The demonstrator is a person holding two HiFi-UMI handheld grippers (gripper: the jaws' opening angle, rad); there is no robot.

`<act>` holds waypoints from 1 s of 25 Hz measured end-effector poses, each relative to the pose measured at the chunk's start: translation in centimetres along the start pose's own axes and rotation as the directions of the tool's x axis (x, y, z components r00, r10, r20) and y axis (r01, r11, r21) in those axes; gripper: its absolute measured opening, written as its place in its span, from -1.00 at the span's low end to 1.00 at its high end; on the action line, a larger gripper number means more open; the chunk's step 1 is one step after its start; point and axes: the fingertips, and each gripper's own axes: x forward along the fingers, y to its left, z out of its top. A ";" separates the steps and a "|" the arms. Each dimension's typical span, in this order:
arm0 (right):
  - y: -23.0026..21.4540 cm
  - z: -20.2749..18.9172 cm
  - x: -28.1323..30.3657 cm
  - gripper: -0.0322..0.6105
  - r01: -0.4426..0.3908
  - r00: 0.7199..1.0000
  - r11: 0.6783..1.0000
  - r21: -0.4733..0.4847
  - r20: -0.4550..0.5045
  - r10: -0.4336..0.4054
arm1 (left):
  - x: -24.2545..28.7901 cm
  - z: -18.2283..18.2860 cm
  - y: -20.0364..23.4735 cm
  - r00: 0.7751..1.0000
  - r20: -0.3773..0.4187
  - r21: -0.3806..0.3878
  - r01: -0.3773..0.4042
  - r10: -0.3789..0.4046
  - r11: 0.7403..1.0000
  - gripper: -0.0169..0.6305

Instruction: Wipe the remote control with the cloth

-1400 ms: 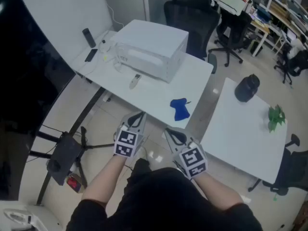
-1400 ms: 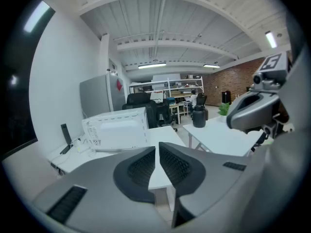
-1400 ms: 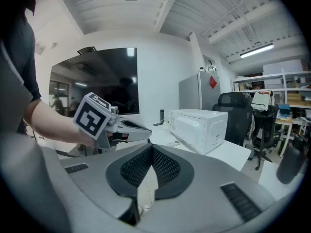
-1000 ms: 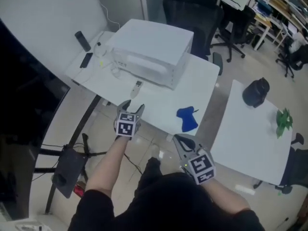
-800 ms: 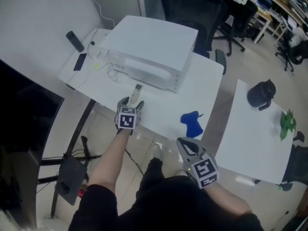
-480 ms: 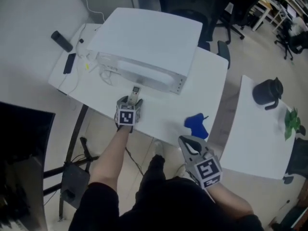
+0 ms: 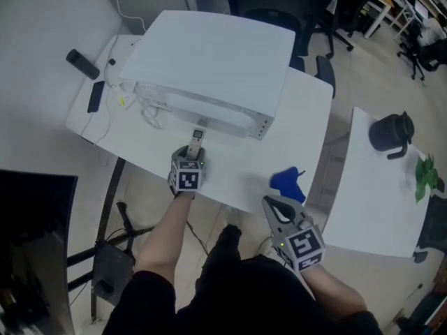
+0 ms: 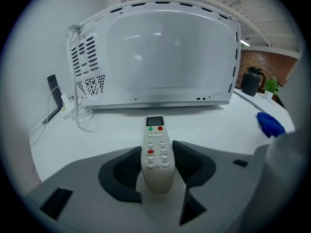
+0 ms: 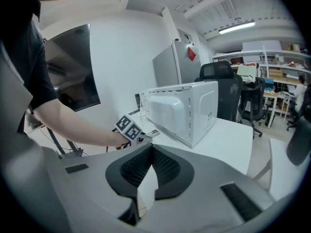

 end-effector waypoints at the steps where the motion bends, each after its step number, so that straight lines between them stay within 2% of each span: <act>1: -0.2 0.0 0.0 -0.87 0.005 1.000 1.000 0.000 -0.001 -0.005 | 0.0 0.0 0.0 1.000 -0.004 0.006 0.002 -0.002 1.000 -0.31; 6: -2.0 -0.2 -0.5 -0.87 0.054 0.999 0.998 0.017 -0.009 -0.054 | -1.3 0.2 -0.5 1.000 0.004 0.069 0.007 -0.007 0.998 -0.32; 10: -4.4 -1.2 -1.1 -0.87 0.109 0.994 0.994 0.013 -0.023 -0.109 | -4.7 1.1 -2.5 0.997 0.072 0.128 0.033 -0.042 0.991 -0.32; 14: -6.9 -3.4 -1.6 -0.87 0.177 0.982 0.984 0.012 -0.076 -0.175 | -9.5 1.9 -7.0 0.983 0.135 0.218 0.090 -0.121 0.972 -0.32; 19: -9.6 -7.2 -2.0 -0.87 0.226 0.964 0.974 0.005 -0.147 -0.222 | -14.4 2.2 -14.0 0.956 0.180 0.321 0.165 -0.232 0.932 -0.32; 22: -10.2 -9.4 -1.5 -0.73 0.221 0.957 0.975 -0.011 -0.190 -0.219 | -16.7 2.0 -17.4 0.937 0.191 0.374 0.205 -0.291 0.904 -0.32; 25: -10.4 -11.6 -0.2 -0.34 0.204 0.948 0.977 -0.058 -0.238 -0.212 | -18.9 1.7 -20.1 0.928 0.189 0.400 0.225 -0.320 0.889 -0.32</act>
